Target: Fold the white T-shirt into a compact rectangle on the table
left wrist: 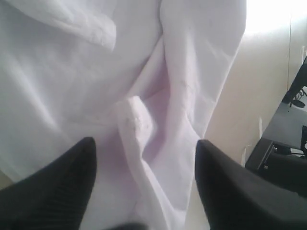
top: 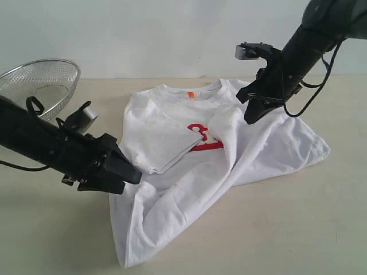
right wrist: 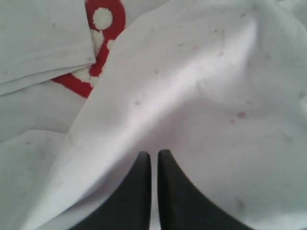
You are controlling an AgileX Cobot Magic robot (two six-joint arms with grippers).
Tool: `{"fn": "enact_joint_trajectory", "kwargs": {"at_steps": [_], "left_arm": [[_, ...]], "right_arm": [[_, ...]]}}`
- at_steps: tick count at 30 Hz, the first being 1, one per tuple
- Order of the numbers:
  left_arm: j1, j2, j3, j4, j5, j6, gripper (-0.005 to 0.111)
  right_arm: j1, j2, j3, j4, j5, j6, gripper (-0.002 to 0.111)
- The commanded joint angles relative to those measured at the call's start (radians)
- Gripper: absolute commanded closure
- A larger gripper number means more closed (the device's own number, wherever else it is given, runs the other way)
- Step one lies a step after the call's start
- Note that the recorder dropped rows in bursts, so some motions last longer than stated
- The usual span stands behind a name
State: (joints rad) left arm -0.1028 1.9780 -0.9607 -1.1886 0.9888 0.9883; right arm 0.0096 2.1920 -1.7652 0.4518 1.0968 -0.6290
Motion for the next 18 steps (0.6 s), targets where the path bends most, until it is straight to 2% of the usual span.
{"fn": "enact_joint_trajectory", "kwargs": {"at_steps": [1, 5, 9, 11, 13, 16, 18], "left_arm": [[-0.049, 0.056, -0.015, -0.034, 0.020, -0.009, 0.050], [-0.115, 0.101, -0.076, -0.049, 0.016, -0.009, 0.050], [-0.149, 0.114, -0.092, -0.039, 0.003, -0.064, 0.051], [-0.153, 0.134, -0.092, 0.007, 0.034, -0.113, 0.059], [-0.153, 0.148, -0.092, 0.041, 0.053, -0.115, 0.072], [-0.151, 0.148, -0.092, 0.042, 0.013, -0.088, 0.094], [-0.151, 0.146, -0.099, 0.046, 0.029, -0.080, 0.100]], "right_arm": [[0.000, -0.007, -0.003, -0.006, -0.009, -0.008, 0.108], [0.000, -0.007, -0.003, -0.006, -0.009, -0.008, 0.108], [0.000, -0.007, -0.003, -0.006, -0.009, -0.008, 0.108], [0.000, -0.007, -0.003, -0.006, -0.009, -0.008, 0.108], [0.000, -0.007, -0.003, -0.008, -0.008, -0.010, 0.108], [0.000, -0.007, -0.003, -0.008, -0.006, -0.010, 0.108], [0.000, -0.007, -0.003, -0.013, -0.004, -0.008, 0.108]]}}
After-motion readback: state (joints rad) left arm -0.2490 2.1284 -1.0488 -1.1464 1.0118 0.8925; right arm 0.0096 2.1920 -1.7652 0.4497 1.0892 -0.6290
